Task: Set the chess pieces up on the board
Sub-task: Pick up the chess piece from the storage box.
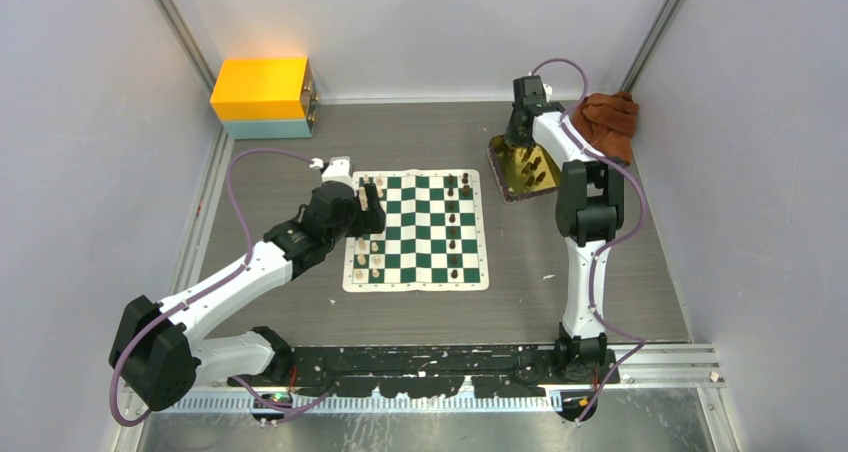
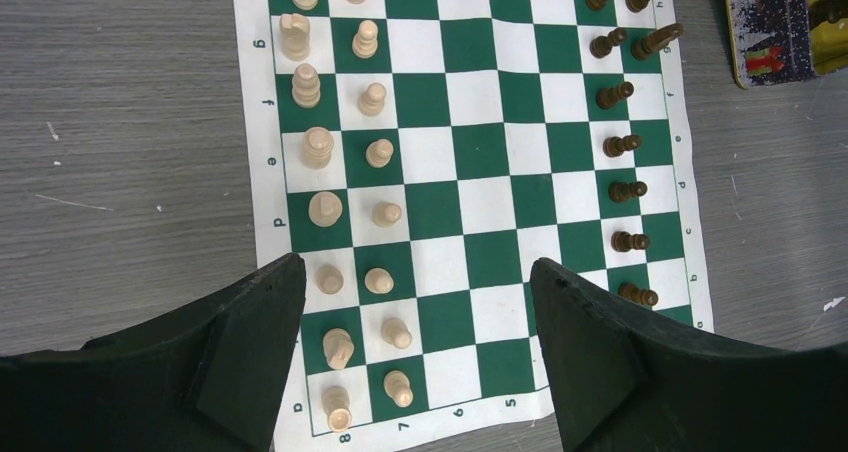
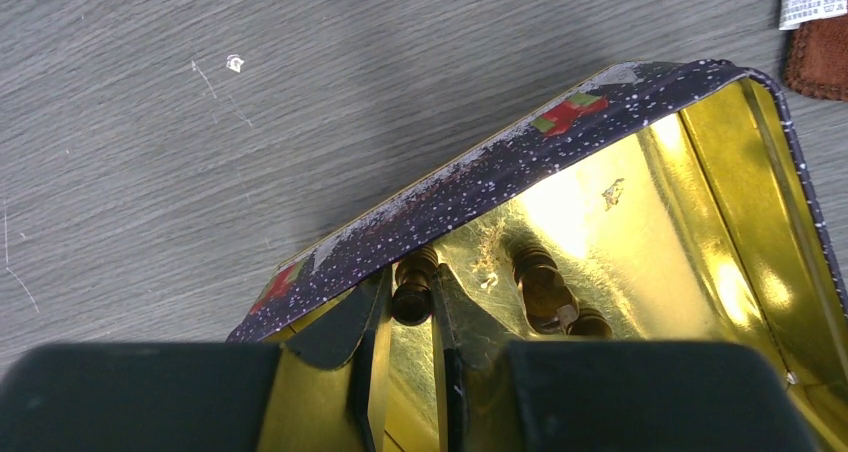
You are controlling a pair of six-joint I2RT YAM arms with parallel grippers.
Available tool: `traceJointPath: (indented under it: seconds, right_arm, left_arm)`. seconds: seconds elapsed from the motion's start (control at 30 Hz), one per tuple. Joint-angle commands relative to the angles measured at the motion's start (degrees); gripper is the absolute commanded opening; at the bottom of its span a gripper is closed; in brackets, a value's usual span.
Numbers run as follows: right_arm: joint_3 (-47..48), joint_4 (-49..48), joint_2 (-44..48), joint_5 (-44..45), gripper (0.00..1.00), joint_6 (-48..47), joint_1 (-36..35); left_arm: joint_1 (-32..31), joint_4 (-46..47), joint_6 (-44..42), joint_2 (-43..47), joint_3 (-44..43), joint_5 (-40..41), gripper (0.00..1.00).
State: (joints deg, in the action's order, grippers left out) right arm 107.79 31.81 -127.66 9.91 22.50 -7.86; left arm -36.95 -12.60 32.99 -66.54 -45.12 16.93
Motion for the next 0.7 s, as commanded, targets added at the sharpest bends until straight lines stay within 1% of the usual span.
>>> traceJointPath:
  seconds: [0.0, 0.3, 0.67]
  right_arm:
    - [3.13, -1.81, 0.54, 0.05, 0.01, -1.28, -0.9]
    - [5.19, -1.97, -2.53, 3.99, 0.01, -3.49, -2.72]
    - [4.7, -2.15, -4.05, 15.78, 0.01, -8.55, -5.94]
  left_arm:
    - [0.35, 3.3, 0.34, -0.06, -0.69, 0.47, 0.83]
    - [0.38, 3.64, 0.16, -1.12, -0.58, 0.55, 0.83]
    - [0.35, 3.64, 0.03, -1.75, -0.77, 0.21, 0.83]
